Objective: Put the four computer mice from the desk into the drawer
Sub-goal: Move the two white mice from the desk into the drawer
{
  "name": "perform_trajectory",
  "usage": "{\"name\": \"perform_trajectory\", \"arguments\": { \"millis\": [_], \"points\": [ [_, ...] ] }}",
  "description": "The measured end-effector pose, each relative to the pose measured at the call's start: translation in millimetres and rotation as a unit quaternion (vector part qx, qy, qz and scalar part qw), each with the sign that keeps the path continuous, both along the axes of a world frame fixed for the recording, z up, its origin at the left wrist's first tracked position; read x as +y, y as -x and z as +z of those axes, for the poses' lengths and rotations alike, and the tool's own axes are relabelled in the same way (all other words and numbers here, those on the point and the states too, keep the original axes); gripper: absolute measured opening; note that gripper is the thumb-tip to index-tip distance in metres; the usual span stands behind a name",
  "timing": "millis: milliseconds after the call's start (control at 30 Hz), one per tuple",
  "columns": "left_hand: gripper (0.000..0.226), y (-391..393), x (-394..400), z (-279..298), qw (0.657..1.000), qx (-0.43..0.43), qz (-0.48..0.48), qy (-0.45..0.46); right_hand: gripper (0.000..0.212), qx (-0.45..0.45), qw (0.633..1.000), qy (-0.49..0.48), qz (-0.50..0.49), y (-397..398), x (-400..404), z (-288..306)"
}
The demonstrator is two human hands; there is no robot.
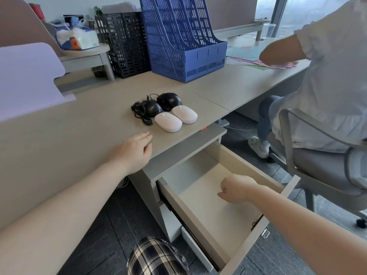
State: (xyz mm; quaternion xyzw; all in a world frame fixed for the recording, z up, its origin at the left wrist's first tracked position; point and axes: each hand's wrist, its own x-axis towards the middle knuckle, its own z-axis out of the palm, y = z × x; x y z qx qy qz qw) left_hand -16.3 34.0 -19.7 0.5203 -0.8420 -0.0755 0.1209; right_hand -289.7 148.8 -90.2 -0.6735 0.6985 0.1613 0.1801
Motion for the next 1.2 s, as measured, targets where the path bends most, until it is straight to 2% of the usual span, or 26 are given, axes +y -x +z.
{"name": "perform_trajectory", "arguments": {
  "millis": [100, 200, 300, 400, 467, 600, 667, 767, 1000, 1200],
  "points": [
    [0.043, 10, -1, 7, 0.999, 0.016, 0.044, 0.018, 0.036, -0.015, 0.999, 0.044, 0.007, -10, -13, 20],
    [0.048, 30, -3, 18, 0.989, 0.112, 0.09, 0.019, 0.033, -0.063, 0.989, 0.136, -0.01, -19, -34, 47],
    [0.061, 52, -15, 27, 0.98, 0.163, 0.113, -0.034, 0.021, -0.147, 0.951, 0.266, -0.061, -28, -63, 71],
    [0.076, 67, -33, 27, 0.977, 0.144, 0.136, -0.08, 0.022, -0.206, 0.904, 0.365, -0.089, -34, -97, 89],
    [0.09, 74, -43, 27, 0.978, 0.125, 0.133, -0.098, 0.034, -0.222, 0.898, 0.368, -0.091, -36, -118, 96],
    [0.119, 83, -60, 28, 0.986, 0.07, 0.118, -0.092, 0.051, -0.227, 0.912, 0.321, -0.117, -40, -153, 97],
    [0.117, 83, -67, 28, 0.987, 0.052, 0.117, -0.094, 0.053, -0.236, 0.916, 0.301, -0.126, -42, -163, 95],
    [0.117, 82, -69, 26, 0.985, 0.078, 0.125, -0.096, 0.056, -0.274, 0.907, 0.287, -0.14, -42, -169, 95],
    [0.11, 91, -49, 23, 0.987, 0.085, 0.128, -0.047, 0.068, -0.309, 0.882, 0.314, -0.166, -25, -141, 96],
    [0.112, 116, 3, 24, 0.988, 0.118, 0.1, -0.024, 0.064, -0.372, 0.832, 0.34, -0.233, 9, -87, 97]
  ]
}}
